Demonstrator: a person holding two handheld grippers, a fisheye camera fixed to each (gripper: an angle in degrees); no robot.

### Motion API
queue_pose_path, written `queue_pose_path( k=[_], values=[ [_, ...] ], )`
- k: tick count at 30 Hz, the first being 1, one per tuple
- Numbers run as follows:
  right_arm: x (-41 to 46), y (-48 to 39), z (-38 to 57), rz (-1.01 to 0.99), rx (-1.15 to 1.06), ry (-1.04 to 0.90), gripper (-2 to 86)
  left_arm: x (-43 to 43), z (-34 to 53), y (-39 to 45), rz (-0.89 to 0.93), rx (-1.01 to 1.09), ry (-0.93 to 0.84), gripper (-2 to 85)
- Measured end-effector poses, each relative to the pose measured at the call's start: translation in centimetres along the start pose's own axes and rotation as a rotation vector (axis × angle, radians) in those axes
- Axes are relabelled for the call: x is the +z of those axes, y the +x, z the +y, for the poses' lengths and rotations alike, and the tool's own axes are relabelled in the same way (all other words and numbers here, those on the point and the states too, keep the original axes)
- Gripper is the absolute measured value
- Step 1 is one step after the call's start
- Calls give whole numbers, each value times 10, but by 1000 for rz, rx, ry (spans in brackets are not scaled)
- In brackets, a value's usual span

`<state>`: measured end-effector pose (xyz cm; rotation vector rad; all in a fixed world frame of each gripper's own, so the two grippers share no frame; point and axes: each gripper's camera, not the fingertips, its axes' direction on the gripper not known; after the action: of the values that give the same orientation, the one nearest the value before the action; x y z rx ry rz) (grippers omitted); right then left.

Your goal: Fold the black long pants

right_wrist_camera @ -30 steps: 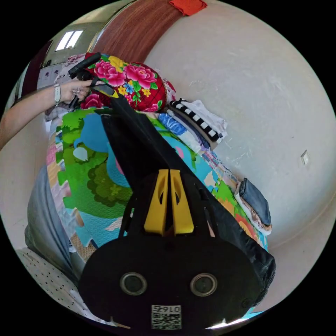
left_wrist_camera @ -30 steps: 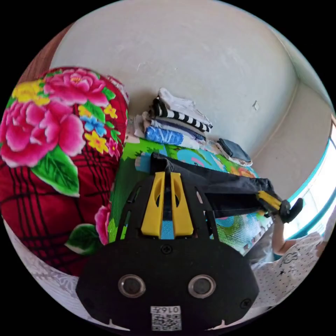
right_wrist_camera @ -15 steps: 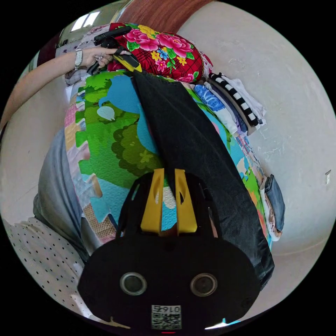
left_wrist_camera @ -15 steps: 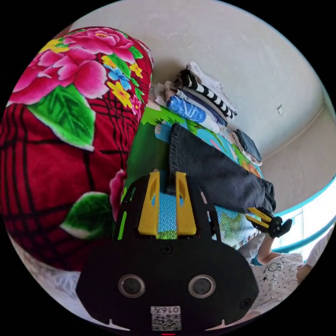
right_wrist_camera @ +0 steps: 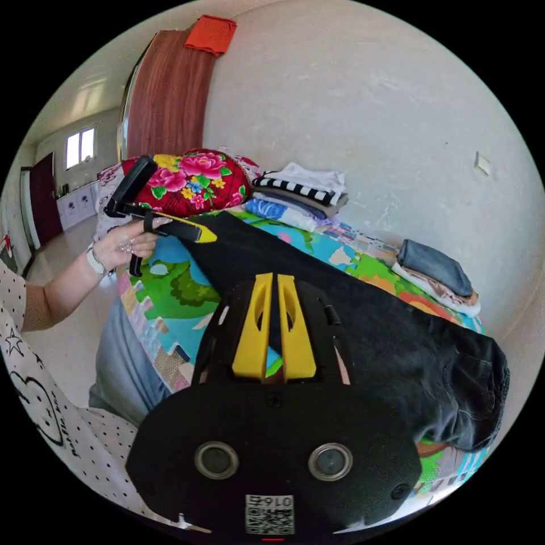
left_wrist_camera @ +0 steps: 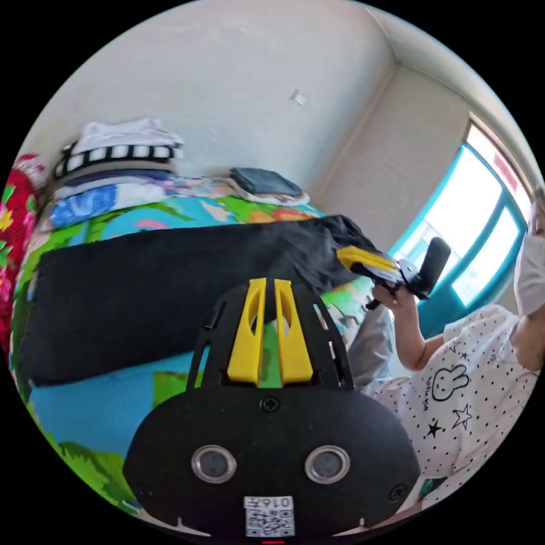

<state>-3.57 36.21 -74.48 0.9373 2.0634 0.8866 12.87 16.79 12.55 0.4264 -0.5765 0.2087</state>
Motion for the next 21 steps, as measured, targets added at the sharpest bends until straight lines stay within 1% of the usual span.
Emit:
queue_pose_path(
  k=[2, 4, 5, 6, 7, 9, 12, 14, 15, 16, 19, 21],
  values=[
    [-35, 24, 34, 108, 56, 42, 45, 76, -5, 73, 119, 139, -101, 42],
    [-70, 48, 86, 311, 153, 14, 66, 123, -3, 125, 175, 231, -128, 53],
    [-77, 53, 99, 361, 180, -2, 70, 149, -1, 156, 192, 281, -132, 58],
    [-88, 60, 124, 444, 225, -45, 77, 161, 0, 170, 197, 296, -129, 59],
    [-95, 65, 148, 501, 268, -95, 84, 182, 3, 195, 207, 313, -119, 62],
    [-101, 69, 175, 525, 312, -163, 95, 214, 8, 226, 214, 342, -120, 64],
    [-101, 69, 205, 523, 314, -195, 108, 263, 18, 263, 111, 350, -186, 74],
    [-98, 69, 214, 516, 305, -192, 111, 291, 31, 285, -42, 375, -189, 70],
    [-95, 71, 218, 509, 308, -183, 112, 296, 34, 290, -85, 379, -182, 67],
    [-92, 74, 222, 502, 316, -177, 113, 304, 38, 295, -153, 349, -167, 59],
    [-90, 82, 230, 504, 341, -140, 111, 313, 45, 304, -200, 305, -88, 34],
    [-88, 87, 236, 517, 360, -136, 107, 320, 45, 306, -227, 289, -72, 5]
  ],
)
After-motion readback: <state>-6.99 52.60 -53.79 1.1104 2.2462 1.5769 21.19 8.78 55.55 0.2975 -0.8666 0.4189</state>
